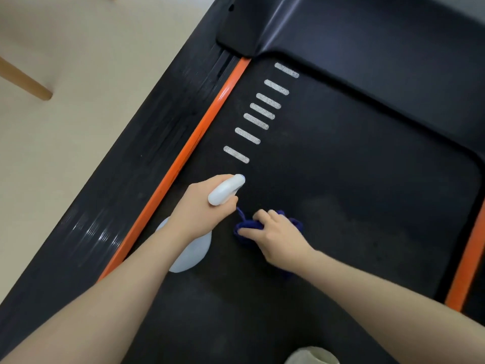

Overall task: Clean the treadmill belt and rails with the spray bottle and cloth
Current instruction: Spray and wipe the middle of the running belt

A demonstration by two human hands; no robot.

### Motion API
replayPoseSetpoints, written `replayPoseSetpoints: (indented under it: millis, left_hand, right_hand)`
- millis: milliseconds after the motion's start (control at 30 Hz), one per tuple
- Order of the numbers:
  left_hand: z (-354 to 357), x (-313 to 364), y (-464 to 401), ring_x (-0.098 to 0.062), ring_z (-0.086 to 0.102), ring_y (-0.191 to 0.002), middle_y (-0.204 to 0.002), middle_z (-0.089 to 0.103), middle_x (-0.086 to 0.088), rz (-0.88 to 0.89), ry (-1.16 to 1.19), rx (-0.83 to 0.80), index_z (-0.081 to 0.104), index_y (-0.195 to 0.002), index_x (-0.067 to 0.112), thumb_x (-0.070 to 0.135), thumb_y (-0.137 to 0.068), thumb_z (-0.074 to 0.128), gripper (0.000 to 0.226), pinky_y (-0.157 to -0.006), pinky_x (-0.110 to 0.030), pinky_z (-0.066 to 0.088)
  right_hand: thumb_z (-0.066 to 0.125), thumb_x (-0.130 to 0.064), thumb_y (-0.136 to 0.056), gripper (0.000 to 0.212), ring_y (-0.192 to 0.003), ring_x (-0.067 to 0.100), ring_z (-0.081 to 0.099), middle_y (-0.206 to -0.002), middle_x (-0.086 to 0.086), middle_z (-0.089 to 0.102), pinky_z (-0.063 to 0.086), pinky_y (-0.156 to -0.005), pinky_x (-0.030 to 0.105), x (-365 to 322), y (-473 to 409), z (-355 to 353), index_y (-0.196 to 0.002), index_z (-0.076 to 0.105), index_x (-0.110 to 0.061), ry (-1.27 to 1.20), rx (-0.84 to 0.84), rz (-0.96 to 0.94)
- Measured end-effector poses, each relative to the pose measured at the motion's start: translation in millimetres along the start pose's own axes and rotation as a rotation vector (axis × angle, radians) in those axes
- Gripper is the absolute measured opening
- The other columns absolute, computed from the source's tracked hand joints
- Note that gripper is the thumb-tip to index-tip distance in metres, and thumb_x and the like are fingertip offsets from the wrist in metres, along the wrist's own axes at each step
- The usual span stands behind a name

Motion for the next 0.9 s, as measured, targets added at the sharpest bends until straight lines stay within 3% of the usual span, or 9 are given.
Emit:
replayPoseSetpoints:
  millis: [67,133,233,300,467,567,667,767,900]
  left_hand:
    - [3,-1,5,0.007,0.058,-0.09,-0.098,0.061,0.023,-0.006,0.02,0.011,0.058,-0.101,0.037,0.01,-0.084,0.061,0.032,-0.069,-0.001,0.04]
    - [5,0,9,0.007,0.057,-0.089,-0.096,0.063,0.019,0.002,0.021,0.032,0.061,-0.097,0.035,0.01,-0.084,0.06,0.028,-0.07,-0.005,0.041]
    - [12,7,14,-0.012,0.06,-0.092,-0.099,0.067,0.003,0.001,-0.027,0.02,0.065,-0.099,0.015,0.009,-0.085,0.058,0.017,-0.079,-0.026,0.048]
    - [20,12,15,-0.023,0.06,-0.094,-0.101,0.066,-0.006,0.006,-0.046,-0.01,0.063,-0.099,0.008,0.008,-0.084,0.057,0.016,-0.08,-0.035,0.048]
    - [33,24,16,-0.011,0.061,-0.097,-0.101,0.066,0.01,0.001,0.009,0.004,0.064,-0.105,0.022,0.009,-0.085,0.059,0.025,-0.079,-0.018,0.045]
    - [48,24,18,-0.006,0.059,-0.095,-0.099,0.061,0.019,-0.001,-0.028,-0.051,0.059,-0.102,0.031,0.01,-0.085,0.059,0.027,-0.073,-0.007,0.041]
    - [59,26,18,-0.014,0.059,-0.093,-0.096,0.063,0.01,0.022,-0.081,-0.084,0.061,-0.097,0.019,0.011,-0.083,0.058,0.016,-0.075,-0.016,0.044]
    - [66,31,19,-0.022,0.06,-0.091,-0.097,0.065,-0.002,0.03,-0.132,-0.102,0.062,-0.101,0.014,0.02,-0.079,0.056,0.024,-0.081,-0.036,0.047]
    - [69,30,22,-0.019,0.06,-0.098,-0.105,0.066,0.003,-0.012,-0.151,-0.055,0.062,-0.11,0.025,0.012,-0.084,0.059,0.029,-0.087,-0.04,0.049]
  right_hand:
    - [0.072,-0.006,-0.069,0.041,-0.066,0.031,0.051,-0.09,0.012,0.055,0.047,-0.056,0.036,24,-4,-12,-0.106,0.069,-0.023,0.014,0.071,0.061]
    - [0.067,-0.002,-0.074,0.037,-0.07,0.035,0.051,-0.093,0.016,0.055,0.05,-0.061,0.041,78,-6,-43,-0.106,0.069,-0.02,0.008,0.274,0.355]
    - [0.058,-0.003,-0.082,0.036,-0.077,0.037,0.048,-0.1,0.017,0.053,0.049,-0.065,0.048,117,15,-59,-0.113,0.067,-0.02,0.039,0.359,0.645]
    - [0.063,-0.003,-0.076,0.04,-0.073,0.036,0.05,-0.096,0.016,0.054,0.05,-0.061,0.046,87,33,-43,-0.112,0.066,-0.02,0.037,0.305,0.525]
    - [0.069,-0.014,-0.071,0.046,-0.069,0.028,0.054,-0.094,0.01,0.056,0.046,-0.053,0.035,18,72,2,-0.115,0.063,-0.026,0.026,0.044,0.148]
    - [0.066,-0.008,-0.072,0.045,-0.074,0.036,0.054,-0.095,0.014,0.055,0.046,-0.057,0.039,80,60,-38,-0.113,0.066,-0.027,0.107,0.244,0.429]
    - [0.052,-0.01,-0.087,0.042,-0.095,0.037,0.047,-0.115,0.014,0.049,0.041,-0.074,0.042,146,75,-72,-0.125,0.058,-0.028,0.158,0.305,0.77]
    - [0.058,-0.007,-0.082,0.043,-0.087,0.037,0.049,-0.11,0.015,0.052,0.041,-0.068,0.039,117,83,-59,-0.121,0.061,-0.027,0.13,0.28,0.679]
    - [0.075,-0.005,-0.063,0.053,-0.069,0.032,0.052,-0.095,0.013,0.057,0.041,-0.055,0.034,47,90,-6,-0.111,0.067,-0.025,0.064,0.12,0.375]
Point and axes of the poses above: each hand's wrist, its own y-axis away from the middle knuckle, its own z-axis out of the palm, x = y × z, the point moved 8 cm from there along -y, towards the middle knuckle
